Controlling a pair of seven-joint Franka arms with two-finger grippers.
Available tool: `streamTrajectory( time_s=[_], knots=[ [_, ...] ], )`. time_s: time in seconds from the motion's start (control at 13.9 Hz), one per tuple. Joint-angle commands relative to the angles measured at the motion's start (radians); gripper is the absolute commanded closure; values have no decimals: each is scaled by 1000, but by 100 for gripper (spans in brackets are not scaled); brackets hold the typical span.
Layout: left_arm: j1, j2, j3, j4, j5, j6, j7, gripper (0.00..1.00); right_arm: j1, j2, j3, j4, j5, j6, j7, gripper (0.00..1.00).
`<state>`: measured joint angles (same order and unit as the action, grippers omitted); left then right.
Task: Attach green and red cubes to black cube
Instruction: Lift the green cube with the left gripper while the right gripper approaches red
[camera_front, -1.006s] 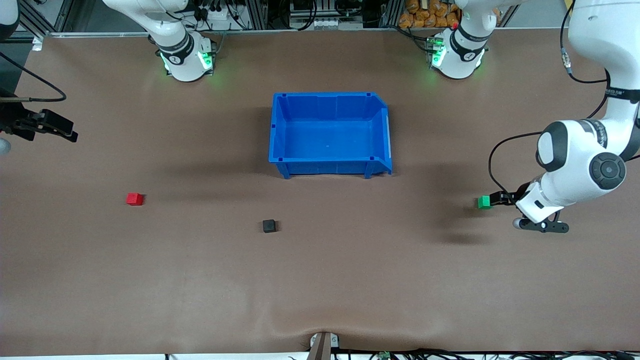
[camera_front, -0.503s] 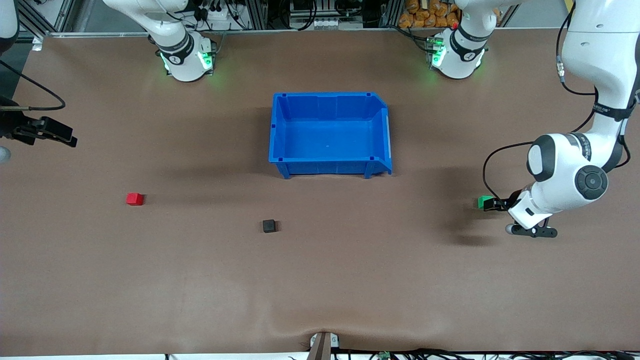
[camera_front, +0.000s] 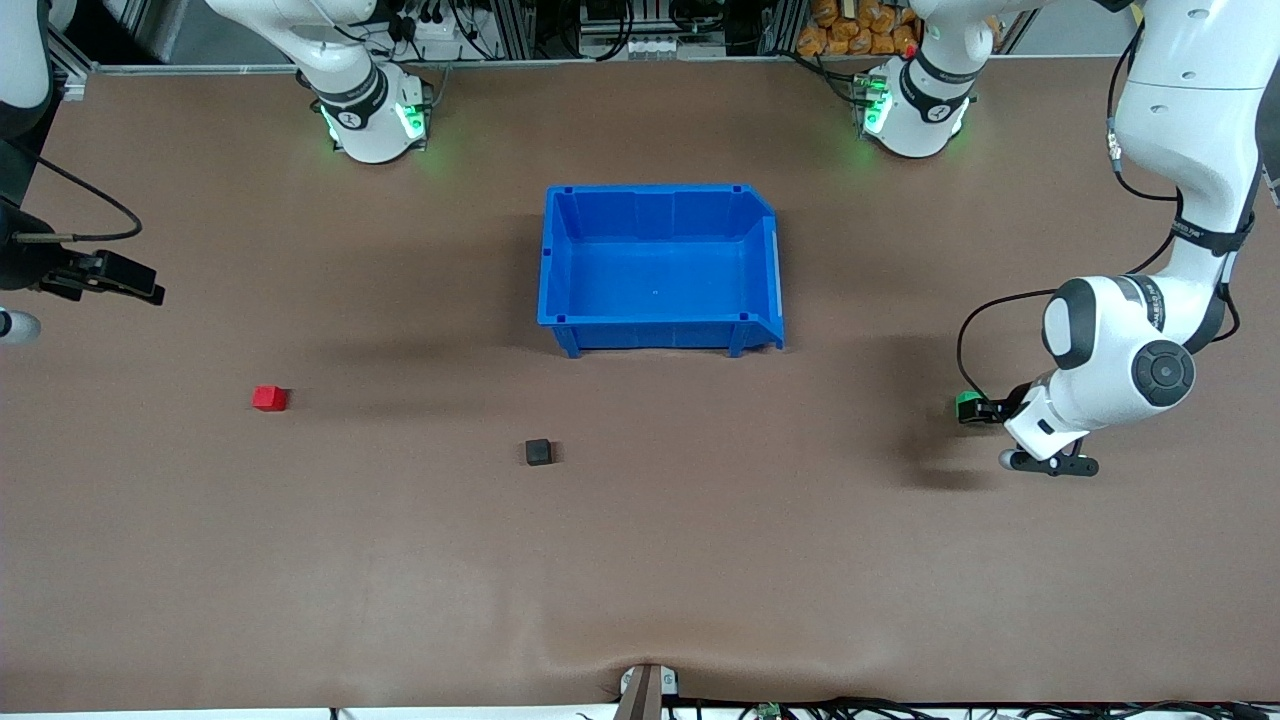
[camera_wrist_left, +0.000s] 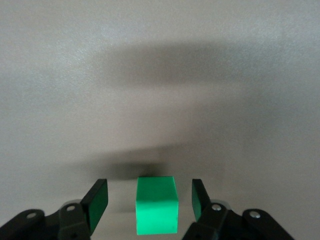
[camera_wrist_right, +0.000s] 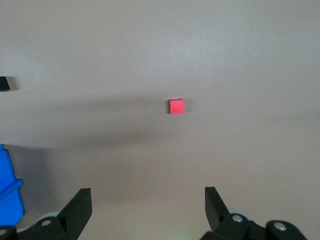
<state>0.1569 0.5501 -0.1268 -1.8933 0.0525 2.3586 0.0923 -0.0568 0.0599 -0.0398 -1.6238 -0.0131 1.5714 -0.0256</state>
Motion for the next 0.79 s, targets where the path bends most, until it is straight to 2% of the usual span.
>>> streamTrajectory(
  time_s=[0.0, 0.5, 0.72],
  knots=[
    [4, -4, -2, -26, 13, 34, -6, 25, -32, 6, 9, 13, 4, -4, 0, 0],
    [3, -7, -2, -55, 13, 45, -5, 35, -38, 24, 9, 10, 5, -4, -5, 0],
    [4, -10, -2, -55, 13, 45, -5, 36, -38, 40, 9, 10, 7, -2, -4, 0]
  ],
)
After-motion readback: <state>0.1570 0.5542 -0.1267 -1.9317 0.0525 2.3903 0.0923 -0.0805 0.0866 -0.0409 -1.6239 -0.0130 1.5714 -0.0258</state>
